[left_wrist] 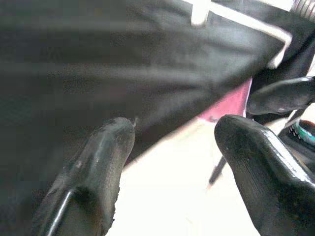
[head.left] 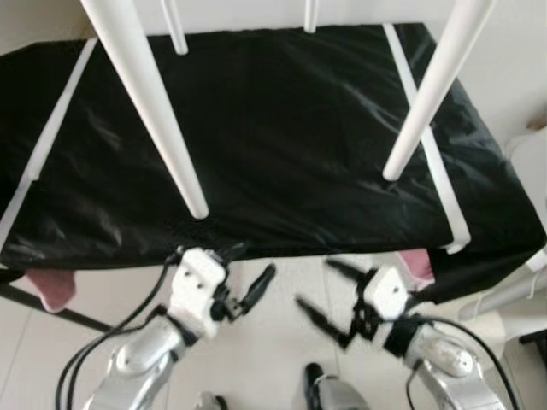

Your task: Building children table

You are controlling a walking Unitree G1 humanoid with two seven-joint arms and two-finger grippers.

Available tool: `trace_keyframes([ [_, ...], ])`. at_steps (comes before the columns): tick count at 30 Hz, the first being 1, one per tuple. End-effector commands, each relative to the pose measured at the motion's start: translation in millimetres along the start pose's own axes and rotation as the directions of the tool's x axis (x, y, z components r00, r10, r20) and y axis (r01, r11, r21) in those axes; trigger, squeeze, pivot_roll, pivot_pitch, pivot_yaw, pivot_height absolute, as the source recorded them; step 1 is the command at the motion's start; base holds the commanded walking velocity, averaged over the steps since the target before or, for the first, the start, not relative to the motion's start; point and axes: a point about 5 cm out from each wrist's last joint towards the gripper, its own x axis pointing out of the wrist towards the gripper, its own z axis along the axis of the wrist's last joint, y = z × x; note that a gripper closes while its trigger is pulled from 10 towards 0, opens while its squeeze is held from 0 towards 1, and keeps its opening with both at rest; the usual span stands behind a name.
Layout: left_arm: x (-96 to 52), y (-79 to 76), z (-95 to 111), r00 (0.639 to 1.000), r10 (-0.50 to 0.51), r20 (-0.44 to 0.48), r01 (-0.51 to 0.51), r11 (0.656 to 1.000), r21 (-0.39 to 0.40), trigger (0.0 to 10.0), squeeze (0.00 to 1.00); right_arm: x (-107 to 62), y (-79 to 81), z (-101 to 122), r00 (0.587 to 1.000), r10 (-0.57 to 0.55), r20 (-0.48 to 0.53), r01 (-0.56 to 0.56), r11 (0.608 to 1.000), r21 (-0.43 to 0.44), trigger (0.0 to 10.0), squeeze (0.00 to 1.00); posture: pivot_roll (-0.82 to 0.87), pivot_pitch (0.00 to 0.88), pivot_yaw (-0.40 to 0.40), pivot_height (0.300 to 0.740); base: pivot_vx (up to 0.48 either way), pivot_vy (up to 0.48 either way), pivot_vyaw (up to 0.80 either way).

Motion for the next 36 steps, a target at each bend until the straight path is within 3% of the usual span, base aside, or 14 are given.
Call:
trace_keyframes([
  [1, -6.1, -13.9, -6.8, 0.964, -0.264, -0.017, 0.264, 0.964, -0.025, 10.0, 0.0, -1.3, 6.2, -8.2, 0.998, 0.057, -0.025, -0.056, 0.998, 0.042, 10.0, 0.0, -0.01, 0.222, 0.015, 0.74, 0.0, 0.0, 0.0],
  [9, -20.7, -15.4, -37.9, 0.958, -0.257, -0.128, 0.246, 0.965, -0.091, 10.0, 0.0, -9.4, 6.6, -42.1, 0.983, 0.109, -0.149, -0.094, 0.99, 0.107, 10.0, 0.0, -0.01, 0.225, 0.012, 0.74, 0.0, 0.0, 0.0],
  [10, -28.5, -16.1, -67.6, 0.947, -0.232, -0.224, 0.202, 0.968, -0.15, 10.0, 0.0, -10.1, 2.9, -70.4, 0.972, 0.059, -0.229, -0.019, 0.985, 0.17, 10.0, 0.0, -0.01, 0.222, 0.01, 0.74, 0.0, 0.0, 0.0],
  [15, -37.2, -13.2, -115.4, 0.922, -0.149, -0.358, 0.058, 0.966, -0.252, 10.0, 0.0, -7.1, 0.3, -105.5, 0.946, -0.049, -0.319, 0.133, 0.959, 0.249, 10.0, 0.0, -0.01, 0.218, 0.009, 0.74, 0.0, 0.0, 0.0],
  [19, -39.6, -12.1, -136.9, 0.895, -0.107, -0.433, -0.008, 0.967, -0.256, 10.0, 0.0, -6.6, -0.3, -120.4, 0.927, -0.098, -0.363, 0.21, 0.936, 0.283, 10.0, 0.0, -0.01, 0.215, 0.005, 0.74, 0.0, 0.0, 0.0],
  [21, -38.6, -10.5, -160.7, 0.857, -0.039, -0.513, -0.122, 0.953, -0.277, 10.0, 0.0, -6.5, -2.7, -139.5, 0.879, -0.177, -0.442, 0.326, 0.9, 0.29, 10.0, 0.0, -0.02, 0.211, 0.002, 0.74, 0.0, 0.0, 0.0],
  [25, -36.3, -12.5, -177.2, 0.82, -0.005, -0.572, -0.182, 0.946, -0.269, 10.0, 0.0, -8.4, -6.1, -153.0, 0.826, -0.256, -0.502, 0.43, 0.862, 0.268, 10.0, 0.0, -0.02, 0.205, -0.002, 0.74, 0.0, 0.0, 0.0],
  [27, -30.1, -11.6, -192.7, 0.779, 0.05, -0.625, -0.259, 0.933, -0.248, 10.0, 0.0, -13.5, -7.7, -171.8, 0.736, -0.337, -0.587, 0.559, 0.792, 0.246, 10.0, 0.0, -0.03, 0.197, -0.006, 0.74, 0.0, 0.0, 0.0],
  [30, -29.2, -10.6, -194.7, 0.771, 0.064, -0.633, -0.282, 0.926, -0.25, 10.0, 0.0, -14.5, -7.2, -174.7, 0.719, -0.346, -0.602, 0.576, 0.782, 0.239, 10.0, 0.0, -0.03, 0.197, -0.006, 0.74, 0.0, 0.0, 0.0],
  [32, -30.7, -8.1, -202.5, 0.727, 0.102, -0.679, -0.338, 0.914, -0.225, 10.0, 0.0, -18.5, -5.9, -183.2, 0.653, -0.376, -0.657, 0.629, 0.753, 0.194, 10.0, 0.0, -0.03, 0.186, -0.009, 0.74, 0.0, 0.0, 0.0],
  [33, -30.7, -8.1, -202.5, 0.727, 0.102, -0.679, -0.338, 0.914, -0.225, 10.0, 0.0, -18.5, -5.9, -183.2, 0.653, -0.376, -0.657, 0.629, 0.753, 0.194, 10.0, 0.0, -0.03, 0.186, -0.009, 0.74, 0.0, 0.0, 0.0],
  [34, -35.5, -6.3, -208.6, 0.687, 0.132, -0.715, -0.381, 0.903, -0.199, 10.0, 0.0, -22.0, -4.4, -188.4, 0.614, -0.385, -0.689, 0.664, 0.725, 0.186, 10.0, 0.0, -0.03, 0.184, -0.009, 0.74, 0.0, 0.0, 0.0],
  [35, -35.5, -6.3, -208.6, 0.687, 0.132, -0.715, -0.381, 0.903, -0.199, 10.0, 0.0, -22.0, -4.4, -188.4, 0.614, -0.385, -0.689, 0.664, 0.725, 0.186, 10.0, 0.0, -0.03, 0.184, -0.009, 0.74, 0.0, 0.0, 0.0],
  [36, -46.8, -5.3, -218.5, 0.598, 0.182, -0.78, -0.469, 0.869, -0.157, 10.0, 0.0, -29.6, -1.3, -195.5, 0.544, -0.404, -0.735, 0.701, 0.7, 0.135, 10.0, 0.0, -0.03, 0.178, -0.008, 0.74, 0.0, 0.0, 0.0],
])
